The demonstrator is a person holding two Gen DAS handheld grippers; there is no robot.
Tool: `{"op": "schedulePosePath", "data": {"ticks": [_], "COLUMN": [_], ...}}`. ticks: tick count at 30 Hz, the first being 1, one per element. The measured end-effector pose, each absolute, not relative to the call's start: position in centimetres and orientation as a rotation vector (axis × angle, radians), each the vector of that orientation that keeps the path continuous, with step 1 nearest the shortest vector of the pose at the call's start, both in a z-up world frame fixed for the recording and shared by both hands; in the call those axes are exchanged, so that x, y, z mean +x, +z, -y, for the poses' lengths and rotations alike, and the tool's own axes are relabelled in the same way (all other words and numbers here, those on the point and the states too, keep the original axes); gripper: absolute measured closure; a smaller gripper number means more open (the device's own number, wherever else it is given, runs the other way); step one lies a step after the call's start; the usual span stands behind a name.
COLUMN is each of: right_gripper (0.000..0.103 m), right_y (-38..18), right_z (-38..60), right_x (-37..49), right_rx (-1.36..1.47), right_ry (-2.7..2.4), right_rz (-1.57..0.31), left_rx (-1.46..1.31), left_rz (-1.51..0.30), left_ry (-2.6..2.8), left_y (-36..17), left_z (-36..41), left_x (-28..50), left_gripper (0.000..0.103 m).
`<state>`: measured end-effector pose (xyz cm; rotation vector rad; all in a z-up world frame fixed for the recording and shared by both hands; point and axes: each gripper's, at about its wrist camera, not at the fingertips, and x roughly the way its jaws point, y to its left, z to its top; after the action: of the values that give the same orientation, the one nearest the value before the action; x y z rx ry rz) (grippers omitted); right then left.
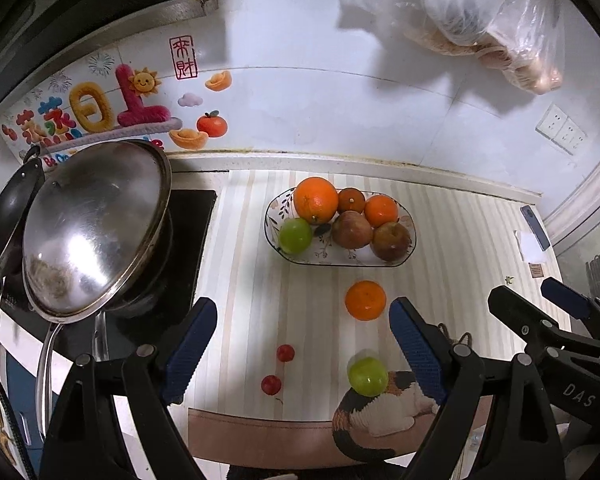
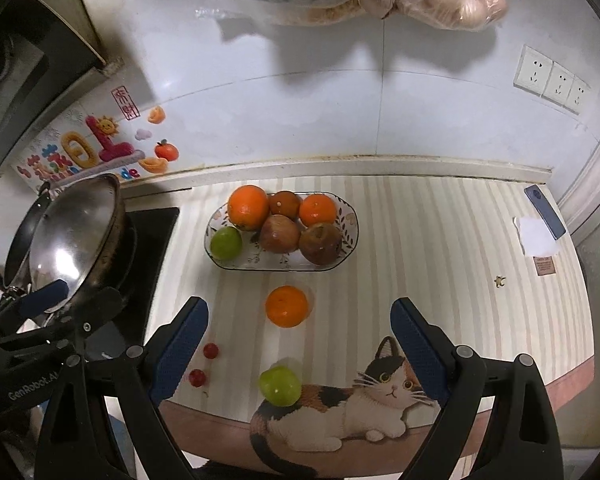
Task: Organize fruits
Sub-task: 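Move both open grippers back toward the remaining fruits, then grasp the green apple with the right gripper while the left gripper grasps the orange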
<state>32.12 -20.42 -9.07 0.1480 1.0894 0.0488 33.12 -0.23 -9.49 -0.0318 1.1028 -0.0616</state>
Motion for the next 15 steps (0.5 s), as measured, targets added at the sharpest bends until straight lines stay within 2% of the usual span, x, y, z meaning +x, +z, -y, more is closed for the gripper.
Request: {"op": "schedulePosePath", "data": {"ticks": [4,7,9,15], "right_gripper": [0.008,0.008,0.008,0.008], "right_y": [-9.4,-12.1,-15.3,-26.2], "right_z": [20.4,20.4,20.3,19.8], "right_x": [31.4,31.4,31.6,31.9], "right_rx": [0.186,0.203,0.208,0.307], "right_ry": [0.062,0.075,0.084,0.148], "right_rz": [-1.102,-1.166,-1.245,-1.503], "left_rx": [-0.035,-0.012,-0.001,0.013], "left_rz": [-1.106,-1.146,-1.189,-1.371], "left_ry": [-0.068,-0.055,-0.044,-0.006], "left_y": [-9.8,-12.0,-14.1,-21.6], "left_z": [0.4,0.5,0.5,0.0], "left_x": [32.6,32.5,32.4,32.4], "left_gripper": [0.015,0.012,0.005,0.005]}}
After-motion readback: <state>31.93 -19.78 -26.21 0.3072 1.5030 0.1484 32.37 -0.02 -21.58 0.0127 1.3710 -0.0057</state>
